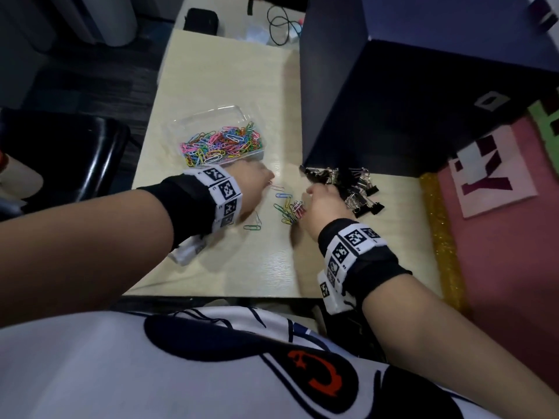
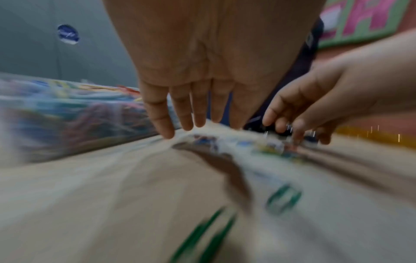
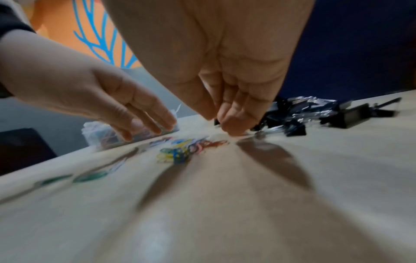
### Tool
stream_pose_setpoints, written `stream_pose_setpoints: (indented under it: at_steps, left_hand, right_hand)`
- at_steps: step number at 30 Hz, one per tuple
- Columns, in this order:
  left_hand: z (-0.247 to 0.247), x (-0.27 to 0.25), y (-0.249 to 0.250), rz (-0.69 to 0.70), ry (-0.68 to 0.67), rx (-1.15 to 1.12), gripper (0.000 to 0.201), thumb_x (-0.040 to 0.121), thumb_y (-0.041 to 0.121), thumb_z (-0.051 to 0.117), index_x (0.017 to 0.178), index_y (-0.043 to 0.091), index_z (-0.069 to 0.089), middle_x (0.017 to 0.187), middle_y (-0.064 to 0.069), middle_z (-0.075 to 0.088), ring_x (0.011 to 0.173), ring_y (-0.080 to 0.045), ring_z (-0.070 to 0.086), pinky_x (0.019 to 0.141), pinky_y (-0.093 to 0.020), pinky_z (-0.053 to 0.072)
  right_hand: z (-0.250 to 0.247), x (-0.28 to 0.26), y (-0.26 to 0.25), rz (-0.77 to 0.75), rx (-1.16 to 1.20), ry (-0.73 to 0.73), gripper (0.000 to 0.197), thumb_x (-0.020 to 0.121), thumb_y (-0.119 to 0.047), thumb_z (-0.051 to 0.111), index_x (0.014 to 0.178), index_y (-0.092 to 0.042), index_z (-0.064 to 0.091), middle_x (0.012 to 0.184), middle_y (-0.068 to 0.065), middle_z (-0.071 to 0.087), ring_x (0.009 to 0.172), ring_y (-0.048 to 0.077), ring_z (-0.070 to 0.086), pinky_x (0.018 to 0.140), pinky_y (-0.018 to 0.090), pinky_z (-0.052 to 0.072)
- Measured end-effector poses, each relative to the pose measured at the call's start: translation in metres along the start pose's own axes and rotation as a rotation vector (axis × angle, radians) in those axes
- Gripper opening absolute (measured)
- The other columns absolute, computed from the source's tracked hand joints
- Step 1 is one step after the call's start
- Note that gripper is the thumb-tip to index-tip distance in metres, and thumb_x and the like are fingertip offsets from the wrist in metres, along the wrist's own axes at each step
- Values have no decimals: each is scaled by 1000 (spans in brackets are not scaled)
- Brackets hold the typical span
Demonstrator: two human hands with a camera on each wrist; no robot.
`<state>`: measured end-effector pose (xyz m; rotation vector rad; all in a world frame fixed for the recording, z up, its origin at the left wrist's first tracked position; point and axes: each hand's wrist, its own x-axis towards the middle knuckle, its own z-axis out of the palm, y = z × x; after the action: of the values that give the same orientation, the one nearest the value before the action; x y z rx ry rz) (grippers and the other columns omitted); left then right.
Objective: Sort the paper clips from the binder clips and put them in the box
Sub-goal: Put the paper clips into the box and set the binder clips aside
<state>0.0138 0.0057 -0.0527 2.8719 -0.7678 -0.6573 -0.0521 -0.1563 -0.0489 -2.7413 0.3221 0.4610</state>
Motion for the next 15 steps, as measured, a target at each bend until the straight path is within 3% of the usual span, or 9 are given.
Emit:
stream_pose_setpoints:
  at_steps: [3, 5, 8, 12, 15]
  left_hand:
    - [12, -12, -14, 86, -7, 97, 50, 88, 19, 56, 137, 21, 47, 143, -1, 44, 126, -26, 46, 109, -37, 36]
    - [15, -23, -15, 148, 7, 67, 40, 93, 21, 43, 132, 19, 53, 139, -2, 49, 121, -27, 49, 107, -37, 37]
    - [18, -38, -16, 159, -22, 20, 39, 90, 16, 45, 128, 18, 56, 134, -4, 52, 118, -28, 51, 103, -34, 39]
    - [15, -53, -29, -21, -13, -41, 46, 86, 16, 57, 131, 19, 50, 128, -5, 51, 117, -26, 53, 98, -35, 44]
    - [15, -64, -35, -183, -109, 54, 46, 81, 29, 67, 120, 15, 47, 113, -9, 53, 102, -30, 58, 81, -38, 52]
  right_hand:
    - [11, -6, -14, -28, -48, -68, 40, 88, -2, 50, 128, -6, 44, 132, 14, 36, 115, 32, 53, 94, 35, 43]
    - [16, -10, -24, -93, -44, -138, 43, 88, 1, 45, 130, -8, 44, 130, 12, 36, 116, 32, 52, 96, 35, 41]
    - [17, -9, -40, -181, -40, -232, 46, 87, 1, 41, 130, -15, 48, 132, 10, 38, 118, 31, 52, 100, 34, 39]
    - [7, 9, -45, -161, 20, -125, 42, 89, -2, 47, 127, -18, 52, 130, 9, 41, 117, 28, 52, 99, 33, 40]
    - [3, 18, -43, -132, -35, -97, 48, 87, 4, 41, 132, -11, 47, 135, 13, 36, 124, 32, 44, 103, 34, 37]
